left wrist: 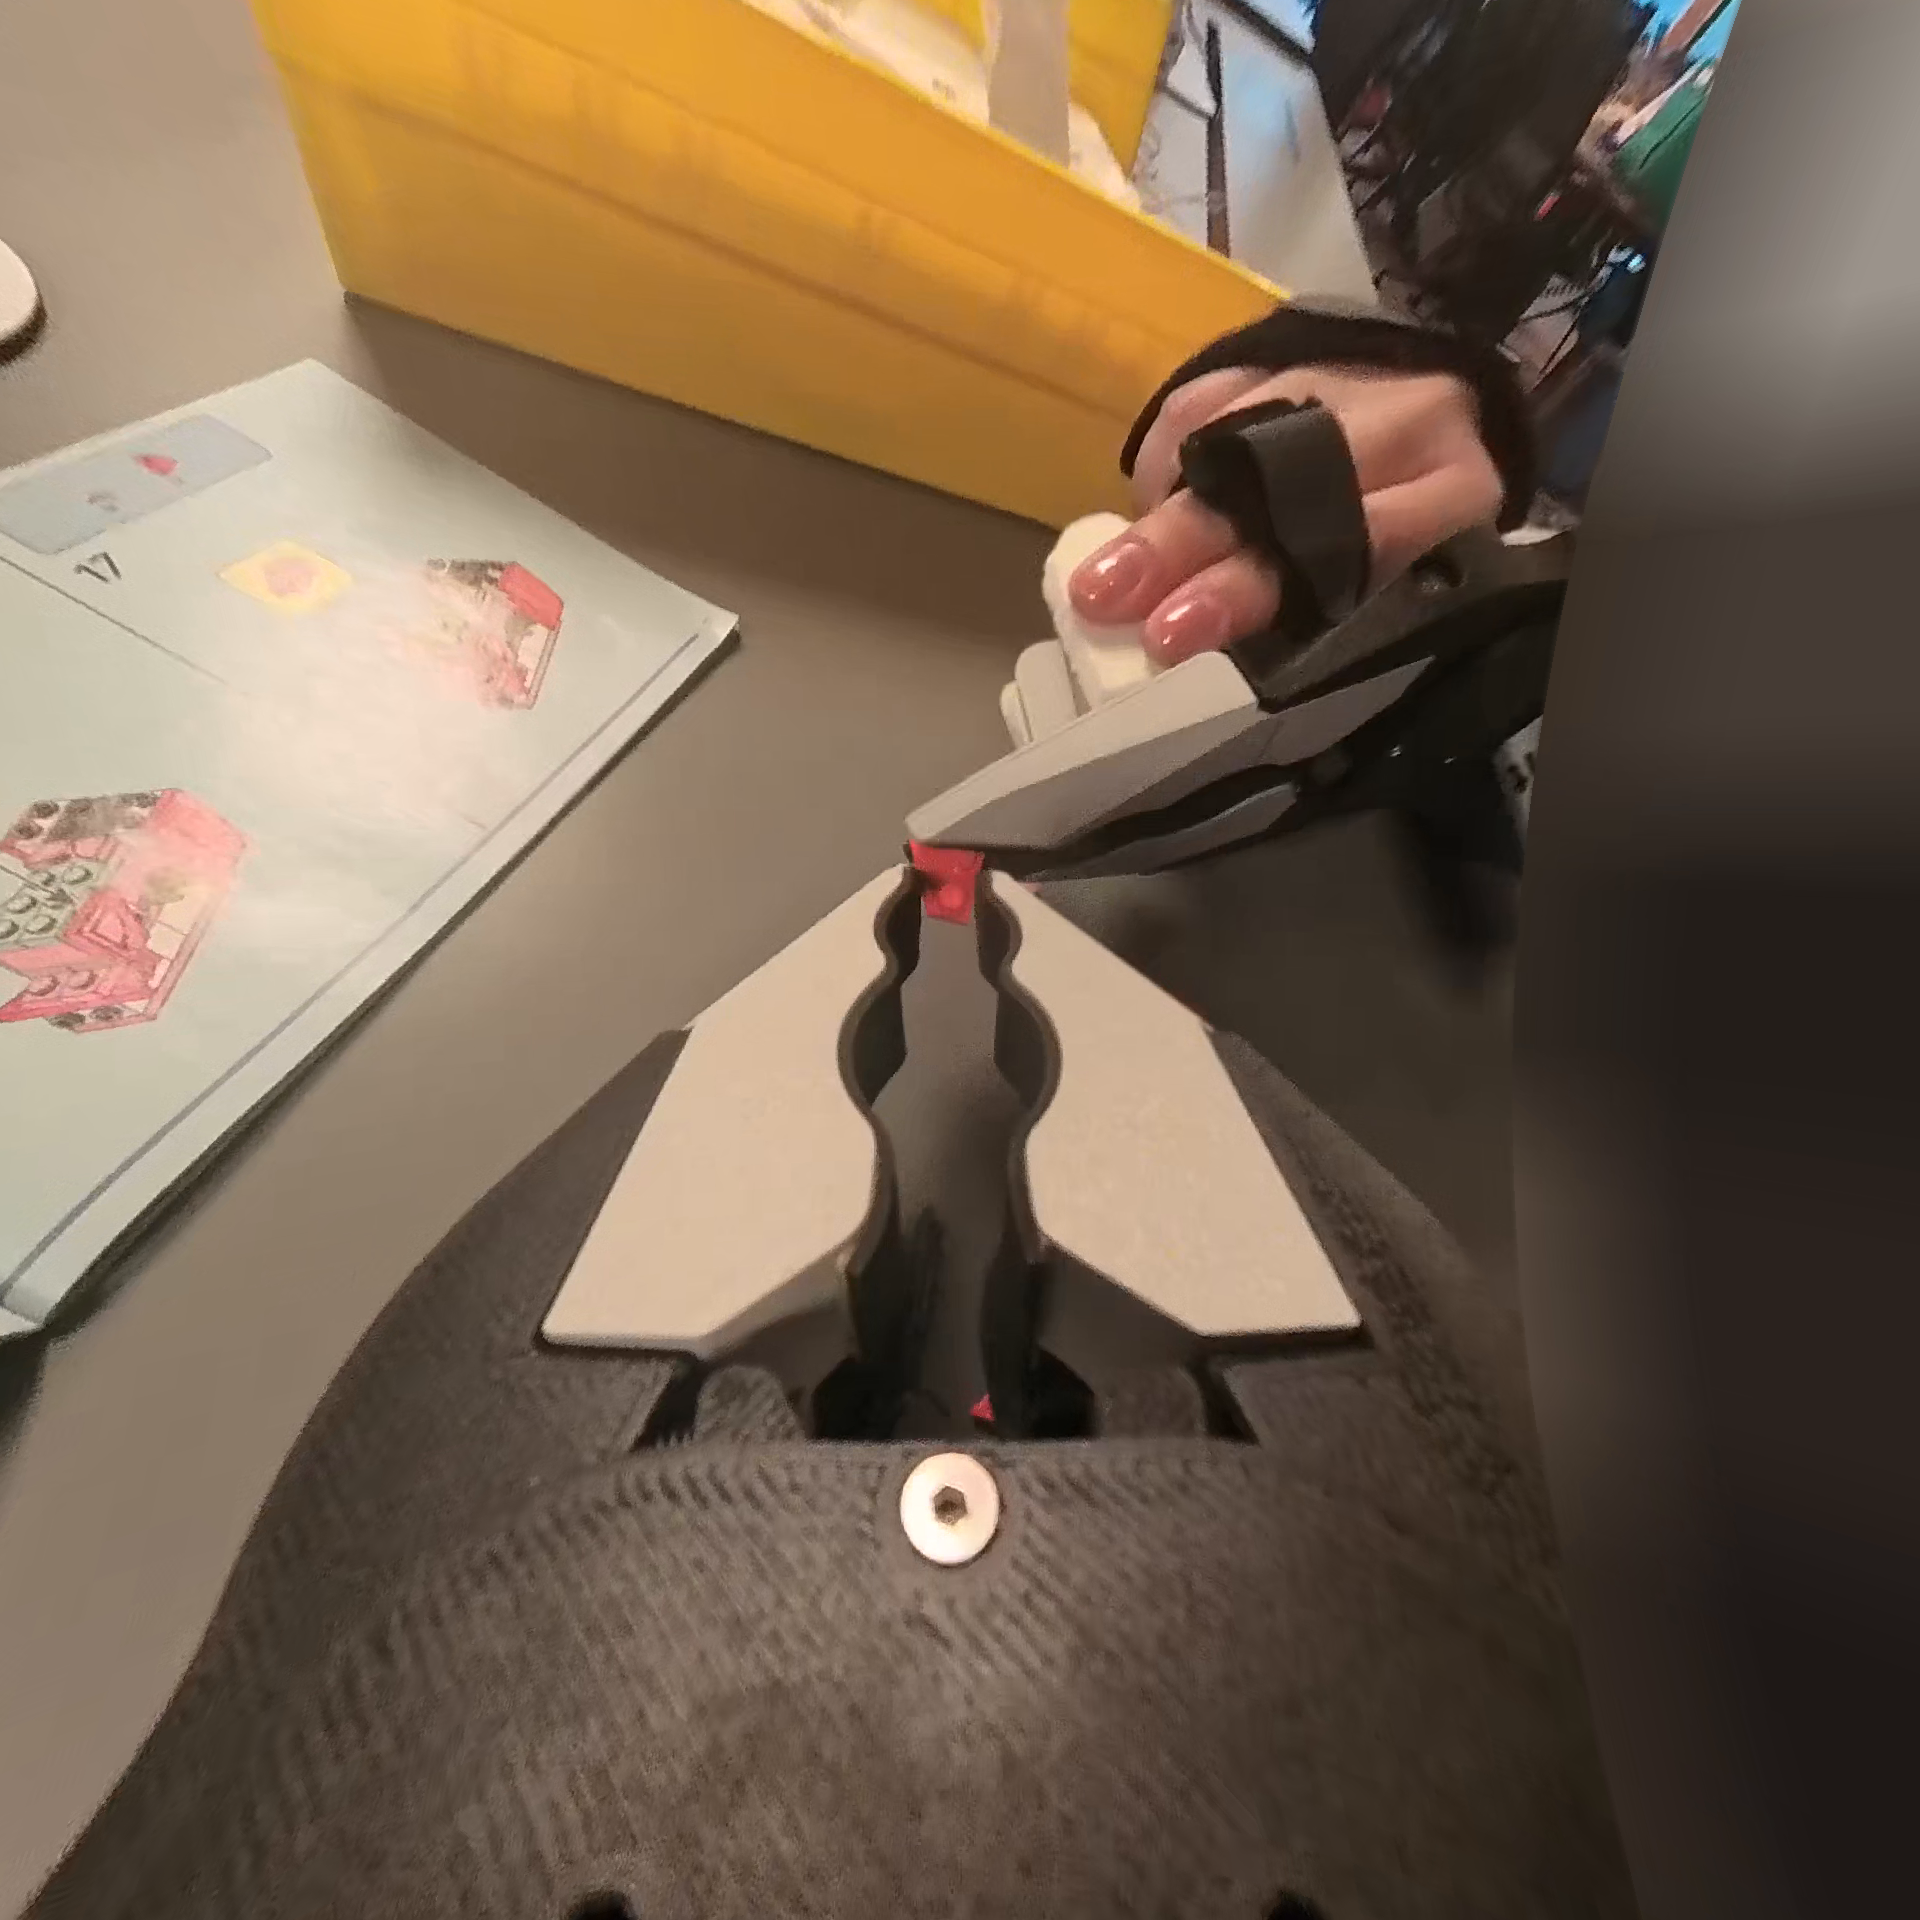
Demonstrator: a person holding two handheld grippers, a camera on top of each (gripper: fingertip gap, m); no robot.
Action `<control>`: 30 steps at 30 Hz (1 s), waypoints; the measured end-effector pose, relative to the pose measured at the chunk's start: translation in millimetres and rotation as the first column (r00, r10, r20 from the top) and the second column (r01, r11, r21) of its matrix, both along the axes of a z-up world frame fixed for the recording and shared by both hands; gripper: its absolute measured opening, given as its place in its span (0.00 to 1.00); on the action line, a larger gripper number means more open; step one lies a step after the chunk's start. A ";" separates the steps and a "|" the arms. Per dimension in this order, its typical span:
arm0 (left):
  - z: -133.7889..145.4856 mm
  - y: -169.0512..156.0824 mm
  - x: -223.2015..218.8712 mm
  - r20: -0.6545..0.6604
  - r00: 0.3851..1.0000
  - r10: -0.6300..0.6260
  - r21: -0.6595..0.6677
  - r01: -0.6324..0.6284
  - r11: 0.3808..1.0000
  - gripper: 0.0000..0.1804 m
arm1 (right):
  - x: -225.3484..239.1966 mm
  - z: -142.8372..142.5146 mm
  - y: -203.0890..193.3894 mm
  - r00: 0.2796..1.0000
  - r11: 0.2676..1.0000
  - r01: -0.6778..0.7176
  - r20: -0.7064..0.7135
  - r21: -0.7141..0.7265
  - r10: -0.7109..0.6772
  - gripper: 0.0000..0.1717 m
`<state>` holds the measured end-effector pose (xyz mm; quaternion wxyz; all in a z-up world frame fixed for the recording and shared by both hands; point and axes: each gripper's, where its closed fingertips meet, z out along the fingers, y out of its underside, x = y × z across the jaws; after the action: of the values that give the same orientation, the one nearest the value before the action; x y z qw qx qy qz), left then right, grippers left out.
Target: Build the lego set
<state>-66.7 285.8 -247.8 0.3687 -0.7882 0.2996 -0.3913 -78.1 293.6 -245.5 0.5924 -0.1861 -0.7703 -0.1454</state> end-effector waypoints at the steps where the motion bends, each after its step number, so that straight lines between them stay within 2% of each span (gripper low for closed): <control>1: 3.4 -0.4 -0.2 0.013 1.000 0.000 0.023 0.000 1.000 0.05 | -0.3 3.5 -1.0 1.000 1.000 -0.006 -0.025 0.016 0.007 0.01; 3: 12.4 -2.1 -1.0 0.044 0.999 0.018 0.095 -0.022 0.995 0.06 | -0.3 12.7 -4.5 0.996 0.999 -0.029 -0.087 0.040 0.033 0.01; 6: 21.0 -5.9 -6.5 0.002 0.995 0.096 0.276 -0.093 0.957 0.15 | -0.5 23.0 -15.5 0.984 0.993 -0.076 -0.155 0.088 0.089 0.01; 9: 32.7 -18.5 -3.6 0.018 0.995 0.100 0.367 -0.100 0.925 0.12 | -3.5 31.1 -27.9 0.967 0.984 -0.125 -0.207 0.130 0.150 0.02; 12: 38.6 -27.8 1.2 0.061 0.996 0.063 0.371 -0.081 0.925 0.09 | -4.9 36.0 -32.1 0.958 0.980 -0.137 -0.230 0.146 0.169 0.02; 17: 36.5 -30.7 0.1 0.083 0.994 0.065 0.361 -0.091 0.928 0.13 | -2.6 39.8 -30.8 0.952 0.982 -0.135 -0.258 0.130 0.165 0.01; 22: 38.2 -31.2 0.6 0.081 0.994 0.072 0.385 -0.098 0.918 0.05 | -2.0 43.7 -31.7 0.945 0.983 -0.141 -0.278 0.120 0.169 0.02; 30: 42.4 -32.3 1.0 0.103 0.993 0.066 0.399 -0.102 0.911 0.05 | -1.0 45.4 -31.8 0.943 0.984 -0.146 -0.287 0.106 0.170 0.02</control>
<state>-65.6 253.5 -205.5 0.5523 -0.6897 0.3233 -0.3388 -79.1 261.8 -200.2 0.7175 -0.1186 -0.6791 -0.0999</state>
